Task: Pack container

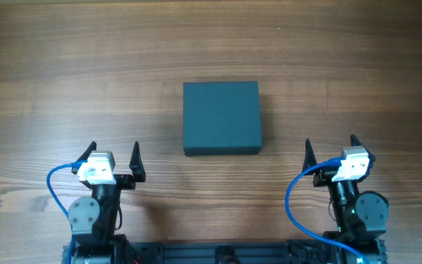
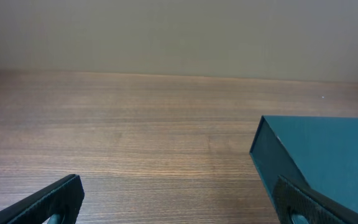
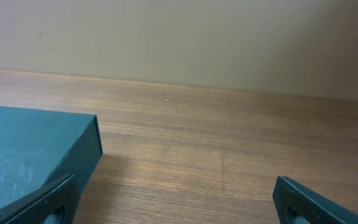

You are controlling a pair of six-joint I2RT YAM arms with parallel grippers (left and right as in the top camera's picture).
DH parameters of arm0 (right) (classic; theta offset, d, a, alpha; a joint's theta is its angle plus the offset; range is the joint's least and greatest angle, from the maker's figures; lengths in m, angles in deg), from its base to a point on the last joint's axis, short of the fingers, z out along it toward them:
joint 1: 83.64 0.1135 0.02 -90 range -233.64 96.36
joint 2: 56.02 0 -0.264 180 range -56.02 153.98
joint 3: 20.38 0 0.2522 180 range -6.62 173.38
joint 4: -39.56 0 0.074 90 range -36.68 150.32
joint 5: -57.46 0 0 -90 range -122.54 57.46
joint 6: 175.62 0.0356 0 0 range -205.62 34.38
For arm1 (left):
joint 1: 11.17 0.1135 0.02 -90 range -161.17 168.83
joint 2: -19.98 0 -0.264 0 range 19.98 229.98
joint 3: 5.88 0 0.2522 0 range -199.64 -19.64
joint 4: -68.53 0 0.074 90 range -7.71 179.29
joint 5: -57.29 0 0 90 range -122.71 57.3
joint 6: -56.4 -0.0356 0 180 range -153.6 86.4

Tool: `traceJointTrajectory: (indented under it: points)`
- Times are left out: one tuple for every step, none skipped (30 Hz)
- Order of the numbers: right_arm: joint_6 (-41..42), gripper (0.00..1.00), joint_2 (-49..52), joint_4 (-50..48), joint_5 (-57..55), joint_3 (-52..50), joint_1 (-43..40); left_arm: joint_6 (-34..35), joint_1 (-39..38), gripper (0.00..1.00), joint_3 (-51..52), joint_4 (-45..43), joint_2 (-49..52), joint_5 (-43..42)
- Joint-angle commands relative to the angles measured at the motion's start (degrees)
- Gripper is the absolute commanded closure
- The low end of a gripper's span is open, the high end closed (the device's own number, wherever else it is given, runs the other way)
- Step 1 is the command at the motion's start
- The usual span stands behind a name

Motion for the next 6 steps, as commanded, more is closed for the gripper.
traceJointTrajectory:
  points:
    - [-0.15,0.0,-0.5,-0.07,0.52,0.07,-0.22,-0.09,-0.22,0.0,0.31,-0.13,-0.46,-1.11]
    - [-0.15,0.0,-0.5,-0.07,0.52,0.07,-0.22,-0.09,-0.22,0.0,0.31,-0.13,-0.46,-1.11]
    - [-0.15,0.0,-0.5,-0.09,0.52,0.07,-0.22,-0.09,-0.22,0.0,0.31,-0.13,-0.46,-1.11]
    - [-0.13,0.0,-0.5,-0.07,0.52,0.07,-0.22,-0.09,-0.22,0.0,0.31,-0.13,-0.46,-1.11]
    - [-0.15,0.0,-0.5,-0.07,0.52,0.07,-0.22,-0.09,-0.22,0.0,0.31,-0.13,-0.46,-1.11]
    - [-0.17,0.0,-0.5,-0.07,0.52,0.07,-0.22,-0.09,-0.22,0.0,0.31,-0.13,-0.46,-1.11]
